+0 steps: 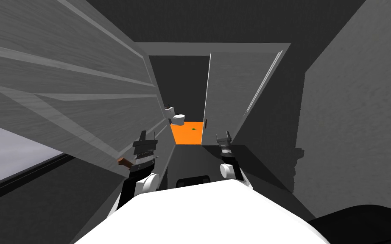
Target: Pull the door open
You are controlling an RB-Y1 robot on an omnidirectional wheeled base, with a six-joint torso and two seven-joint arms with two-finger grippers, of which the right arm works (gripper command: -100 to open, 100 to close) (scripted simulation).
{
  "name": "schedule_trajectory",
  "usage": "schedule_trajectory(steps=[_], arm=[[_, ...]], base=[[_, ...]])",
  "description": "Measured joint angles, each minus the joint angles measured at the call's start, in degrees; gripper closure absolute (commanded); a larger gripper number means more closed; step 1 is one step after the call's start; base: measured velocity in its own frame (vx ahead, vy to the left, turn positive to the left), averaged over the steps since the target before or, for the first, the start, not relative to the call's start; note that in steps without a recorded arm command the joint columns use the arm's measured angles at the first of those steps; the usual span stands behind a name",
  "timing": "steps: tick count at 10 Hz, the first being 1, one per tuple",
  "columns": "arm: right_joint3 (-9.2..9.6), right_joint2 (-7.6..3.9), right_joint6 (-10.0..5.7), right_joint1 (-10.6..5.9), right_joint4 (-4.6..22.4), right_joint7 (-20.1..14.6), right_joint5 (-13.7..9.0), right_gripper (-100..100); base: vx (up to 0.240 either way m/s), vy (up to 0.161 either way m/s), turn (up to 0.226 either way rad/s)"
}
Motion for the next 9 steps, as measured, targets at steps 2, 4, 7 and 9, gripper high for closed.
schedule_trajectory(steps=[2,4,7,9], arm=[[0.09,-0.3,-1.25,-0.67,3.07,-2.26,-1.74,-100],[0.16,-0.43,-2.31,-1.72,6.29,-4.35,-3.48,-100],[0.0,-0.85,-3.33,-3.16,10.45,-7.71,-6.32,-100],[0.16,-1.08,-4.43,-3.7,13.3,-10.01,-8.14,-100]], base=[[0.092,-0.048,0.125],[0.098,-0.05,0.136],[0.09,-0.029,0.126],[0.088,-0.05,0.125]])
